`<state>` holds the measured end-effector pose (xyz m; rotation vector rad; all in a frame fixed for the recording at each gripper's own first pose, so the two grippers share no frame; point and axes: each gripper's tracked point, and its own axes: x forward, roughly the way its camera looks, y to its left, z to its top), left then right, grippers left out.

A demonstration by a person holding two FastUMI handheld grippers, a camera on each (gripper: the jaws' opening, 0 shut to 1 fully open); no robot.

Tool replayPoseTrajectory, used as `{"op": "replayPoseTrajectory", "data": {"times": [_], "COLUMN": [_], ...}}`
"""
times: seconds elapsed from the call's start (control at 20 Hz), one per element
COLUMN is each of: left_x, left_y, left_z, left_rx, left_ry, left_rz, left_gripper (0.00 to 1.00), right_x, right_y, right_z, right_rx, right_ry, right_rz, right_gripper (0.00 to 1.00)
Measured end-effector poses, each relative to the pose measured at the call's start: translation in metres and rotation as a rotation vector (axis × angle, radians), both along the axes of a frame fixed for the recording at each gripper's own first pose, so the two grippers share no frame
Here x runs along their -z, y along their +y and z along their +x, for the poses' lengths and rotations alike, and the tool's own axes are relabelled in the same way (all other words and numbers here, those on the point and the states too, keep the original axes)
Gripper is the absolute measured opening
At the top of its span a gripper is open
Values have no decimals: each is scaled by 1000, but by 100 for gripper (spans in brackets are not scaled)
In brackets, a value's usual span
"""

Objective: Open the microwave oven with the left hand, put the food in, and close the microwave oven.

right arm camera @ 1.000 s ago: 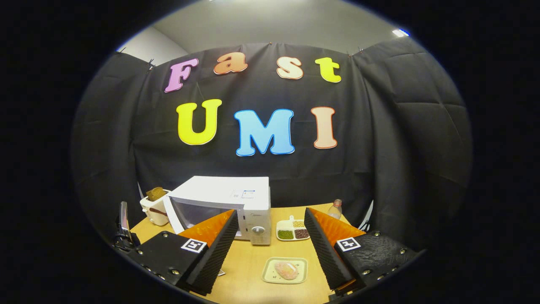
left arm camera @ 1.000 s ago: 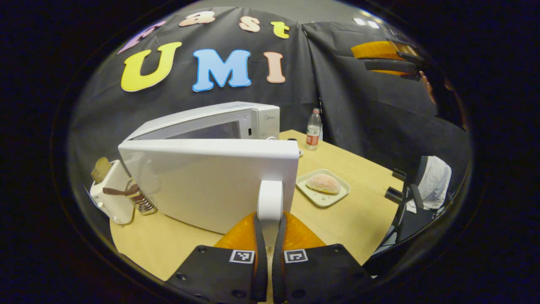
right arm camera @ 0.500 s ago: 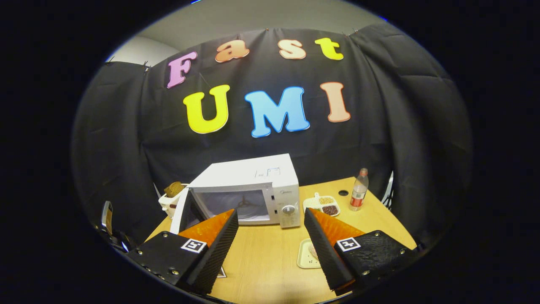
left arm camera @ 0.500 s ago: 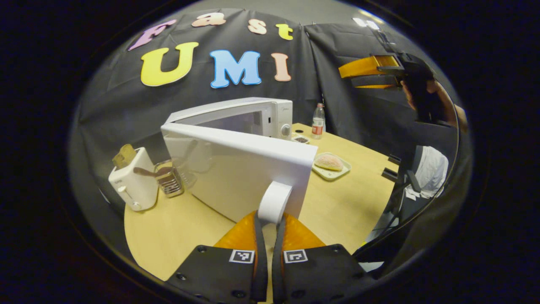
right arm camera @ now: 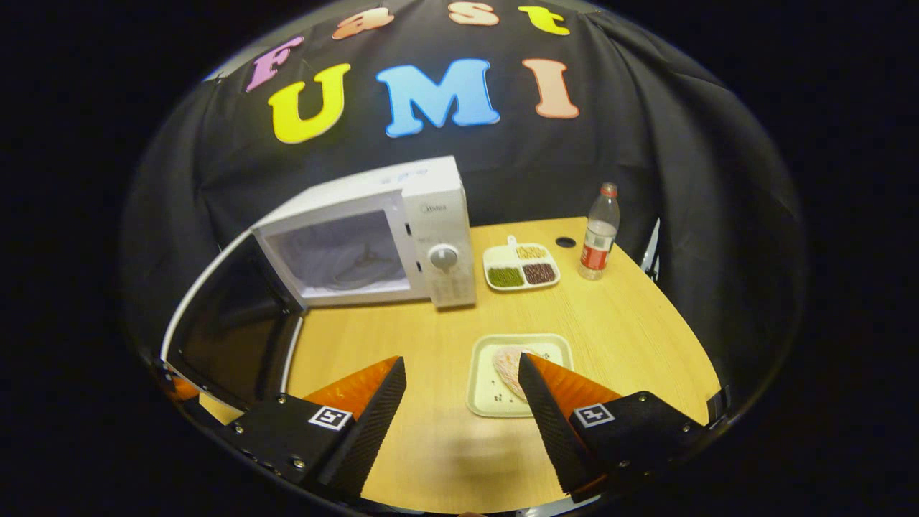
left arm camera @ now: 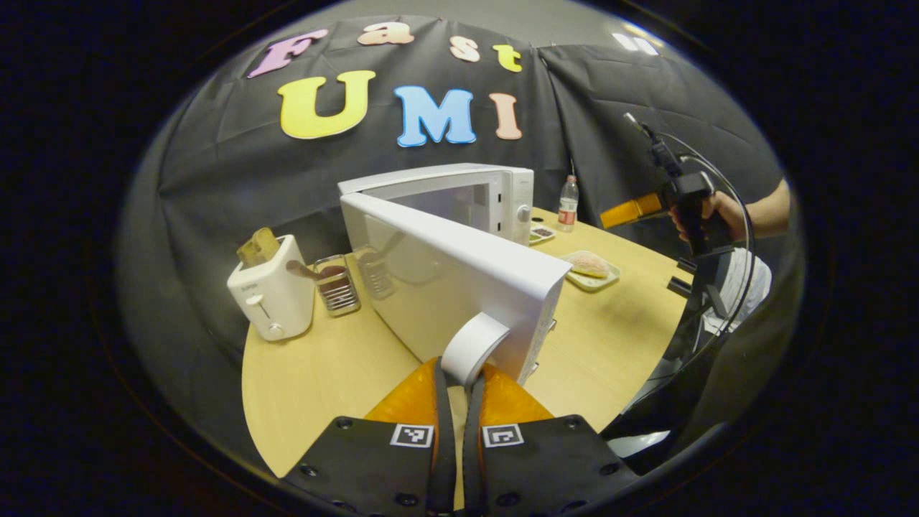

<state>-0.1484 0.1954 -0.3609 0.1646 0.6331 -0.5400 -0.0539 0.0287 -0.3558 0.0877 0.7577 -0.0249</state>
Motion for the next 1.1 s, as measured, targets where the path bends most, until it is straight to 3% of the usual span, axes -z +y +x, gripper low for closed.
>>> {"op": "replayPoseTrajectory", "data": {"times": [0.2, 0.45, 0.6, 0.7, 0.85, 0.95, 1.1], "left_x": [-2, -2, -6, -17, -30, -35, -58], "left_y": [4, 14, 24, 33, 46, 50, 42], "left_z": [-1, 0, -3, -6, -24, -36, -46], "left_rx": [-30, -88, -141, -188, -249, -301, -398], "left_ry": [-5, -9, -22, -41, -44, -36, -63], "left_rz": [-6, 6, 27, 25, 57, 67, 50], "left_gripper": [11, 11, 16, 34, 89, 90, 90], "right_x": [41, 92, 112, 123, 135, 144, 141], "right_y": [-36, -63, -66, -71, -68, -61, -53], "right_z": [12, 25, 32, 35, 44, 47, 46], "right_rx": [40, -50, -78, -86, -111, -140, -214], "right_ry": [81, 191, 238, 263, 277, 292, 292], "right_rz": [-56, -145, -114, -109, -86, -68, -94], "right_gripper": [97, 97, 97, 96, 97, 95, 73]}}
